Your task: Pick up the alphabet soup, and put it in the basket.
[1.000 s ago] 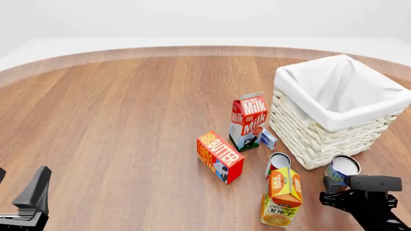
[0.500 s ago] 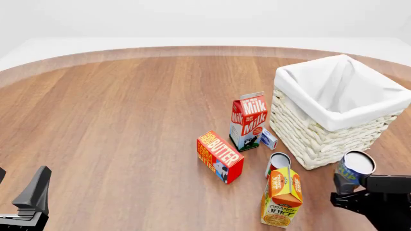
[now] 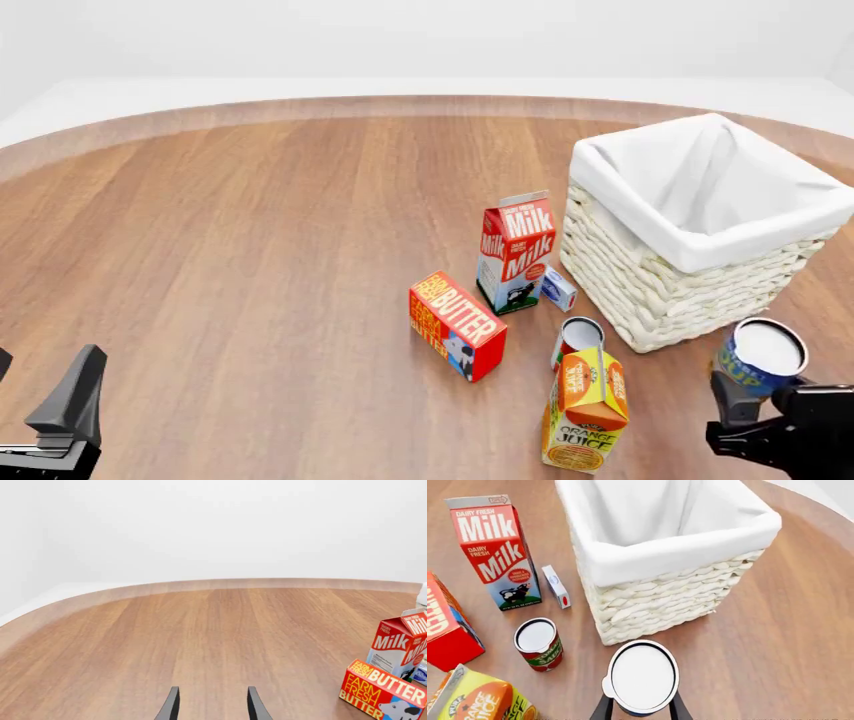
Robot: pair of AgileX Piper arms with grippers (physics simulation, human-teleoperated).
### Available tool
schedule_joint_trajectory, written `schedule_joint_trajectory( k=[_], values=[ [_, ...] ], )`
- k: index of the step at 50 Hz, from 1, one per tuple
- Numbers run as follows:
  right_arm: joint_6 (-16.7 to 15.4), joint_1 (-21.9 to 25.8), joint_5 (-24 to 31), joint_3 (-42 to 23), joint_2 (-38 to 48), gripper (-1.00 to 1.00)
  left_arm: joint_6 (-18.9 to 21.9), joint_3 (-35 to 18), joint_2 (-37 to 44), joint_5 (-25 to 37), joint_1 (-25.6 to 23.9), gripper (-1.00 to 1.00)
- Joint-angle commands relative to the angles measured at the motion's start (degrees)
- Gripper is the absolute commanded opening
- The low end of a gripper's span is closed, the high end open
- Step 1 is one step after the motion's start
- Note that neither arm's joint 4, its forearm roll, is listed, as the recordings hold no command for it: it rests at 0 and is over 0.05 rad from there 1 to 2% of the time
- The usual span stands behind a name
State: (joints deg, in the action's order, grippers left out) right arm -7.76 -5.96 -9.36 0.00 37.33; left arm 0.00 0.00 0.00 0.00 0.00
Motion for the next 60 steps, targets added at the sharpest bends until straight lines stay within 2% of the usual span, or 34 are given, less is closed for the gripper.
schedule_joint_trajectory(
  k=[1, 5, 13, 17, 36, 60],
  values=[
    [-0.09, -0.32, 5.38, -0.01, -7.04, -1.00, 0.00, 0.00, 0.00, 0.00, 0.00, 1.00],
    [-0.01, -0.06, 6.52, -0.02, -8.62, -1.00, 0.00, 0.00, 0.00, 0.00, 0.00, 1.00],
    [-0.33, 0.37, 4.23, -0.05, -7.31, -1.00, 0.00, 0.00, 0.00, 0.00, 0.00, 1.00],
    [-1.71, 0.95, 4.16, -0.05, -7.82, -1.00, 0.00, 0.00, 0.00, 0.00, 0.00, 1.00],
    [-3.17, 2.38, 15.35, -6.95, -15.60, -1.00, 0.00, 0.00, 0.00, 0.00, 0.00, 1.00],
    [-3.66, 4.24, 18.16, -15.36, -14.92, -1.00, 0.00, 0.00, 0.00, 0.00, 0.00, 1.00]
  ],
)
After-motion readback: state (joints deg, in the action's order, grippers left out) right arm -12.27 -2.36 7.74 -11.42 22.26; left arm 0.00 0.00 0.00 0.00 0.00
